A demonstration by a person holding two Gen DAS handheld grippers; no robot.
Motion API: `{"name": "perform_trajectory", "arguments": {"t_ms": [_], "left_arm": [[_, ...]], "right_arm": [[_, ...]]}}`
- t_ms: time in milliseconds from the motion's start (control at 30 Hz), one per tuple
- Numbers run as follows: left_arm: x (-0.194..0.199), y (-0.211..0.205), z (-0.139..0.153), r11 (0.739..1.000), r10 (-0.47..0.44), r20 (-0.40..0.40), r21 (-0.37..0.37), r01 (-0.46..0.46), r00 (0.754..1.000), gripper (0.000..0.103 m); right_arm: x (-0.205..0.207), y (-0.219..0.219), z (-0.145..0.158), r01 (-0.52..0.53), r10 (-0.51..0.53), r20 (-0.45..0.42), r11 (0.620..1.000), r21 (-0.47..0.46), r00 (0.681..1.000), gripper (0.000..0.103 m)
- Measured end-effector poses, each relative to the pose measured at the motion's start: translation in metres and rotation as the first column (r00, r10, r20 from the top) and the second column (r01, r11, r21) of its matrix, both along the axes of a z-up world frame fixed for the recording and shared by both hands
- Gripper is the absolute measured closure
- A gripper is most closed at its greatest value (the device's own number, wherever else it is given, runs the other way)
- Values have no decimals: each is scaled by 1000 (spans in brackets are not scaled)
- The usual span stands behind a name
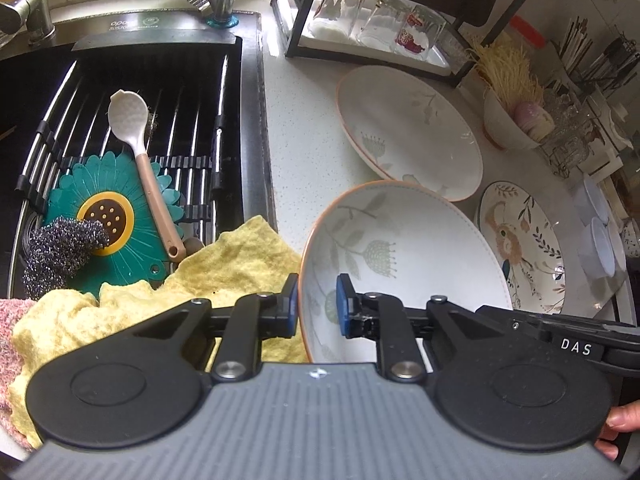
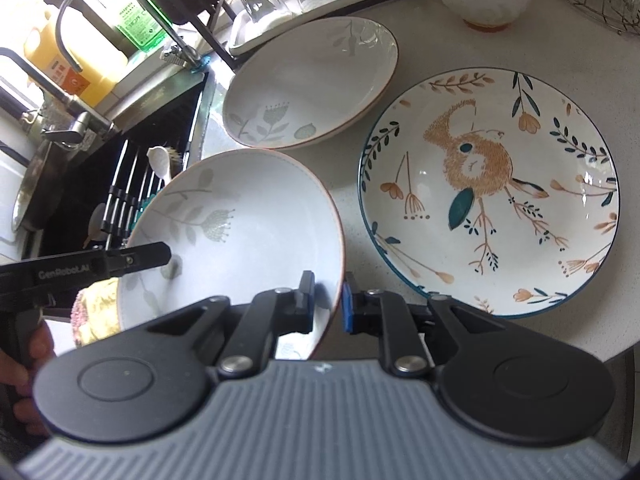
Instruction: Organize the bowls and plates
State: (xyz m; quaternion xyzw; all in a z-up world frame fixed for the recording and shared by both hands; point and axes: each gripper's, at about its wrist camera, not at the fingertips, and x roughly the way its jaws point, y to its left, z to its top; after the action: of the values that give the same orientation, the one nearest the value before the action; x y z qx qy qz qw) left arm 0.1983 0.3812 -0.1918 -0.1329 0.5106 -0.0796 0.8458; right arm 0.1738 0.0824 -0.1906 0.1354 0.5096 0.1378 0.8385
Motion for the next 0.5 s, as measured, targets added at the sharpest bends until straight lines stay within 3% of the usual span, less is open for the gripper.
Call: {"name": "perform_trajectory", "arguments": {"t_ms": [267, 500], "left_arm": [[6, -16, 25, 1000, 17, 50, -19, -16, 999, 81], [13, -41, 42, 997, 22, 67, -76, -17, 998, 81]], "right_arm": [[7, -20, 17, -23, 22, 30, 1000, 20, 999, 86], [12, -48, 40, -26, 28, 122, 1000, -12, 992, 86]]}}
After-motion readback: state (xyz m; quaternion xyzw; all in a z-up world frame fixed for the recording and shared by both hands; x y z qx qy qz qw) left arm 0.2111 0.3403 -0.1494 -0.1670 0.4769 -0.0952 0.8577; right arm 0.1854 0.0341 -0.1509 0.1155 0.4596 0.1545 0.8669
